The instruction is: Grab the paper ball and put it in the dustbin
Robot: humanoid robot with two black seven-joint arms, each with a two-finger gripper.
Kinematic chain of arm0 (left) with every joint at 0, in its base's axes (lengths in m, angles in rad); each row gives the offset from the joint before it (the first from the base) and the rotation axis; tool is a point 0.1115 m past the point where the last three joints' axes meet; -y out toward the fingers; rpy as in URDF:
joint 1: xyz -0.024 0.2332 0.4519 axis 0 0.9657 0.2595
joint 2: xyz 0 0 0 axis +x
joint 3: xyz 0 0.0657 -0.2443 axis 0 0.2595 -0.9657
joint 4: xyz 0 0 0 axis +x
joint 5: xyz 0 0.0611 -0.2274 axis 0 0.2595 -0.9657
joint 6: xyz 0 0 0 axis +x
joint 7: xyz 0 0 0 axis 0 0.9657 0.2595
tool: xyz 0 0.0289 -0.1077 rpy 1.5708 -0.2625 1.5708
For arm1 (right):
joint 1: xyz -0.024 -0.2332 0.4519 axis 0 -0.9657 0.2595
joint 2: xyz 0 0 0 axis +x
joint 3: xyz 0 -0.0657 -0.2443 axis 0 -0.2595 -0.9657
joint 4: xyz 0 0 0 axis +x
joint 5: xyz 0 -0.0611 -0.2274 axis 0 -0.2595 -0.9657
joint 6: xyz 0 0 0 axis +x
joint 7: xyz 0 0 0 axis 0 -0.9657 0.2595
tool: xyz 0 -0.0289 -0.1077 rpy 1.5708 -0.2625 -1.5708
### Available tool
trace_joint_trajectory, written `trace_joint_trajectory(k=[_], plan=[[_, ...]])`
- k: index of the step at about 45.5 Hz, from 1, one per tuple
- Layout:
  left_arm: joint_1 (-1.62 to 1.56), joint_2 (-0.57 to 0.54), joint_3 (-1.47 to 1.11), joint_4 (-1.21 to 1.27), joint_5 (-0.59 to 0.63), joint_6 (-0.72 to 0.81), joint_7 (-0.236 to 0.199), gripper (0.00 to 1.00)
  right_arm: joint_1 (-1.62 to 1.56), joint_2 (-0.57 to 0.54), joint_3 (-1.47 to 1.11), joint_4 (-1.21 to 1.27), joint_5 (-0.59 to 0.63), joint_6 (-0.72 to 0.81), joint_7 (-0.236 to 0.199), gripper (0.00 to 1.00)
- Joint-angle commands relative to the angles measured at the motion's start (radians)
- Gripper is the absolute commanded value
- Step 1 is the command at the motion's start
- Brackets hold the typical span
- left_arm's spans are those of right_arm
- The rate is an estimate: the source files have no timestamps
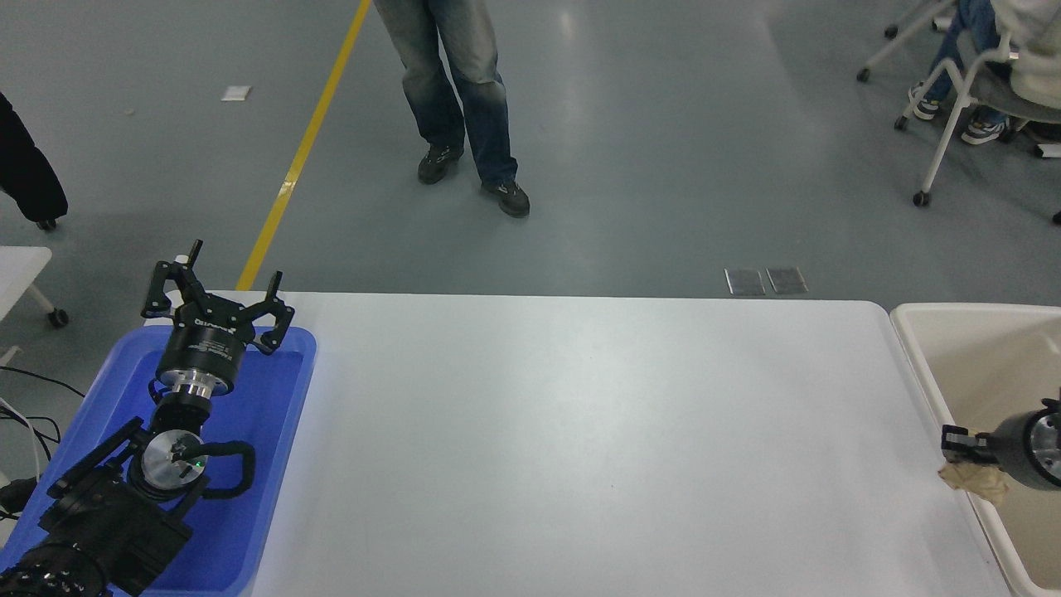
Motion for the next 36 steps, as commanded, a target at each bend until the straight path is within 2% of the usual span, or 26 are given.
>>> trace_joint_trajectory(k=[1,21,36], plan=[[0.000,0.000,0.000,0.000,0.000,0.000,0.000,1.00,0.301,-0.038,-0.105,0.034,0.004,0.171,-0.002,0.00],[0.000,0.000,0.000,0.000,0.000,0.000,0.000,1.00,0.638,-0.039,-0.216,0.034,-0.001,0.364,-0.002,0.00],[0.000,0.000,0.000,-0.001,0.000,0.000,0.000,1.00,0.706,-0.034,-0.235,0.036,-0.001,0.404,-0.002,0.00]])
